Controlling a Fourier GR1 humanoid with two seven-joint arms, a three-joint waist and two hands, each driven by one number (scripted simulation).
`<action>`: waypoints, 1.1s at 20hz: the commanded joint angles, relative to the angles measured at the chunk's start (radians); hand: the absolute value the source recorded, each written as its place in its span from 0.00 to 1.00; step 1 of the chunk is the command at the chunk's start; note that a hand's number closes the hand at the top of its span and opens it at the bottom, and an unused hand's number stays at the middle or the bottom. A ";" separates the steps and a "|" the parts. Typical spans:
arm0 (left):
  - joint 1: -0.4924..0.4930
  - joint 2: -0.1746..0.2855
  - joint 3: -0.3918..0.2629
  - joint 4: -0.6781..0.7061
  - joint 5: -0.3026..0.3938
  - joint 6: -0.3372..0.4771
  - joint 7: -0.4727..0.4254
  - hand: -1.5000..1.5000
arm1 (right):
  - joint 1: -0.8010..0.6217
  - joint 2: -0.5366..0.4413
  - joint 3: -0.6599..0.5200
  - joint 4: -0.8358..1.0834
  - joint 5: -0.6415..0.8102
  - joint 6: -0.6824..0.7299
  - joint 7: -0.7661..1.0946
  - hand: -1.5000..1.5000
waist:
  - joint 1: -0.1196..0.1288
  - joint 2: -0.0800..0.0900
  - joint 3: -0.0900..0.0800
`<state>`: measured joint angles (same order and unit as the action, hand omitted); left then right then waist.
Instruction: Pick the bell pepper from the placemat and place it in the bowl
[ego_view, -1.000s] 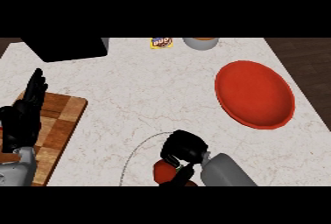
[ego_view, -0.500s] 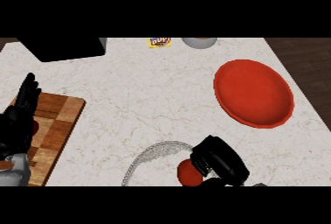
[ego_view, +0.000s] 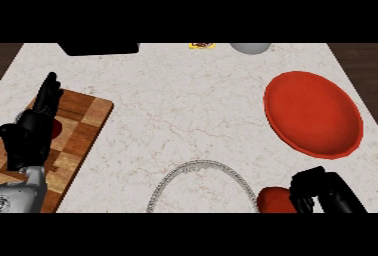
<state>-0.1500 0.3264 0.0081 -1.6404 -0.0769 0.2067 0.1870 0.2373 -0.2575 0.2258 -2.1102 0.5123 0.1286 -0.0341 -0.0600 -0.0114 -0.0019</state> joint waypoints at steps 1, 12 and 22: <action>0.016 -0.010 -0.014 -0.042 0.007 -0.027 -0.017 0.50 | -0.038 -0.017 -0.189 -0.074 -0.153 0.037 0.071 1.00 | 0.054 0.010 0.002; -0.070 -0.064 -0.037 0.052 -0.042 -0.032 -0.016 0.50 | -0.347 -0.095 -0.403 0.412 -0.071 -0.074 -0.137 1.00 | 0.065 0.014 0.002; -0.072 -0.082 -0.035 0.064 -0.056 -0.031 -0.034 0.50 | -0.667 -0.149 -0.464 1.102 0.133 -0.363 -0.394 1.00 | 0.088 0.020 0.003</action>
<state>-0.2309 0.2566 -0.0221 -1.5769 -0.1235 0.1726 0.1593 -0.3385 -0.4084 -0.2269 -1.2493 0.5794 -0.1278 -0.3340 0.0234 0.0080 0.0010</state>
